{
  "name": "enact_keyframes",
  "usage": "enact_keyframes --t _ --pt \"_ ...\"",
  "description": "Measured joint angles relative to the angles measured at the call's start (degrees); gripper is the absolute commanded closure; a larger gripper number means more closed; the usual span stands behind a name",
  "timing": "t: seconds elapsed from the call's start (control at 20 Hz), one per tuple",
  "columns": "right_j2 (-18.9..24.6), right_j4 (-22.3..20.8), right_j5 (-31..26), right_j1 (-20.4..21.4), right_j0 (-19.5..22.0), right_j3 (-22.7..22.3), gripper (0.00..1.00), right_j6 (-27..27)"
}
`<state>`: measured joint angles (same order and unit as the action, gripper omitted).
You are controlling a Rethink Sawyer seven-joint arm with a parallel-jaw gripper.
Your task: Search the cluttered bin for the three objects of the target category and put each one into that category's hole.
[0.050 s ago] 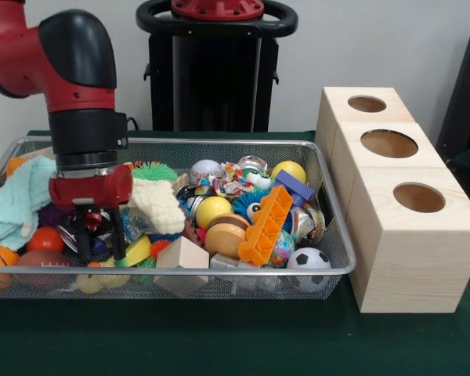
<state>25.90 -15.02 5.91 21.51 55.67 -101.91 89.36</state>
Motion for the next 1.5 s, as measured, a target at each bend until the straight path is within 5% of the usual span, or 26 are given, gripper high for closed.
enact_keyframes --t 1.0,1.5 --pt "-3.0 2.8 0.8 4.5 -2.4 -3.1 0.00 0.0" --pt "-3.8 2.7 0.7 0.3 -2.2 2.8 0.00 0.0"
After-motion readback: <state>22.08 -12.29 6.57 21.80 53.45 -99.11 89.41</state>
